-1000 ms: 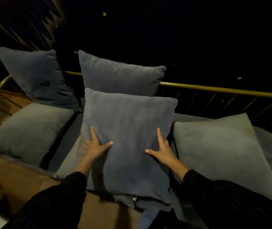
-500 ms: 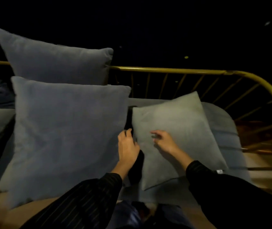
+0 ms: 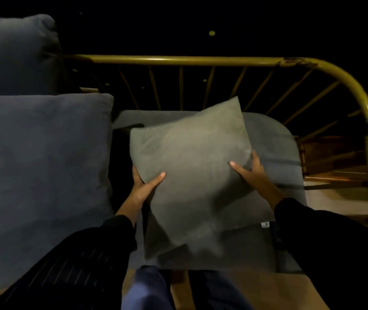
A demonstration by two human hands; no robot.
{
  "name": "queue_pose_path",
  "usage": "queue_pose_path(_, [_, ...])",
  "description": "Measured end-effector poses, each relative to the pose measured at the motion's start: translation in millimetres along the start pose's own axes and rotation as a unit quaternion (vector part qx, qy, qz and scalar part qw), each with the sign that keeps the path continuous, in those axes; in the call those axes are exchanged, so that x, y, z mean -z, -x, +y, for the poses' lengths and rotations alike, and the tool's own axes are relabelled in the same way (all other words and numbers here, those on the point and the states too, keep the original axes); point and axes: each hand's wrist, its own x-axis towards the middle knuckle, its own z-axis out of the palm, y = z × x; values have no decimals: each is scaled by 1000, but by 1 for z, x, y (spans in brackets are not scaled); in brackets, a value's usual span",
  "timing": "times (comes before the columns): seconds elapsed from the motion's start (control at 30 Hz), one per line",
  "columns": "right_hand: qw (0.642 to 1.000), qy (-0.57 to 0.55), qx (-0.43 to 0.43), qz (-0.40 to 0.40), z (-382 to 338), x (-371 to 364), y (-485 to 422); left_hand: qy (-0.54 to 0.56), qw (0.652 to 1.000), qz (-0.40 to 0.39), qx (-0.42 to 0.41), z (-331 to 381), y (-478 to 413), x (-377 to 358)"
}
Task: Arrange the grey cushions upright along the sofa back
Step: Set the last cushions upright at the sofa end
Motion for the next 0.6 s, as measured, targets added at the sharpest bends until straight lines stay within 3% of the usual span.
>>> queue_pose_path(0.3, [996,-77,25,21,32,7,3,8,1000,24,-5,3,11,-7])
queue_pose_path(0.6, [980,-181,-75,29,127,-4,99,-69,997,-29,-18,-16,40,-3])
